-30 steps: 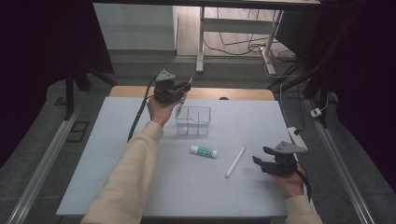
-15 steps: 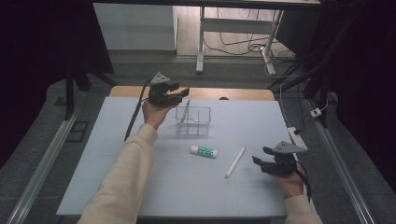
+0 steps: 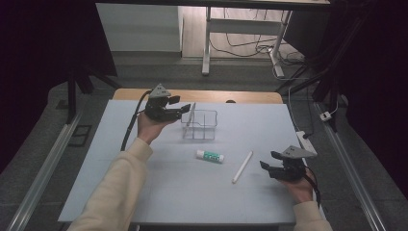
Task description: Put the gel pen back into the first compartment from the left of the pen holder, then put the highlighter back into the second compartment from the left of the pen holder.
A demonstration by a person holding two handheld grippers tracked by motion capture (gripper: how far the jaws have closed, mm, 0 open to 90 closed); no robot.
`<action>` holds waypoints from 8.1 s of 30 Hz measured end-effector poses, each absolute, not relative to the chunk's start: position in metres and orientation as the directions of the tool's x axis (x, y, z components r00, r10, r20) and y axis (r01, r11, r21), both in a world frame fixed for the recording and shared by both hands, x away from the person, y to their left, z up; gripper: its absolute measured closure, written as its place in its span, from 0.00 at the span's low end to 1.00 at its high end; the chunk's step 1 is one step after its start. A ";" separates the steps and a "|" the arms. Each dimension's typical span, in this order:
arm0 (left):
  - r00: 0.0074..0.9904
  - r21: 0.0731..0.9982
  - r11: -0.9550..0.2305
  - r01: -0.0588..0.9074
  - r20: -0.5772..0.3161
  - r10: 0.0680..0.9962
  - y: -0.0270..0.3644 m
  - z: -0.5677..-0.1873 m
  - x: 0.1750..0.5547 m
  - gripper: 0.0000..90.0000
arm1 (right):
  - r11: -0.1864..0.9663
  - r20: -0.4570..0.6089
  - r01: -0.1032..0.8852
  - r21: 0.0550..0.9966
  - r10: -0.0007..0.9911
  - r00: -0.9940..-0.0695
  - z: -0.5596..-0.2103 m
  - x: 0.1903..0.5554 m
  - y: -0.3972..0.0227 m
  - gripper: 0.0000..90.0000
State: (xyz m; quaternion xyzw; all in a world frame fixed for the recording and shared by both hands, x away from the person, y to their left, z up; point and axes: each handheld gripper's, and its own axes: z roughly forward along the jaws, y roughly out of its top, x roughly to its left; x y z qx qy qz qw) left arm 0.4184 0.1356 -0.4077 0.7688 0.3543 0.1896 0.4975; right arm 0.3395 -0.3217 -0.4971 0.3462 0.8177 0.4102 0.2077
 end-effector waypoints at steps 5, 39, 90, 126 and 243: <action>0.680 0.889 -0.281 0.361 -0.045 0.731 0.147 -0.412 0.399 0.45 | 0.424 -0.058 0.391 0.817 0.736 -0.675 -0.497 0.339 -0.321 0.39; 0.651 0.824 -0.337 0.456 -0.050 0.757 0.214 -0.476 0.305 0.39 | 0.437 -0.070 0.382 0.814 0.728 -0.682 -0.495 0.338 -0.322 0.39; 0.641 0.793 -0.372 0.482 -0.030 0.767 0.223 -0.504 0.280 0.38 | 0.486 -0.115 0.331 0.809 0.683 -0.721 -0.487 0.336 -0.315 0.39; 0.667 0.781 -0.418 0.465 0.001 0.745 0.211 -0.505 0.282 0.38 | 0.606 -0.170 0.241 0.758 0.541 -0.824 -0.466 0.336 -0.284 0.41; 0.708 0.712 -0.523 0.468 0.052 0.704 0.200 -0.515 0.285 0.41 | 0.734 -0.166 0.105 0.671 0.286 -0.944 -0.464 0.338 -0.208 0.44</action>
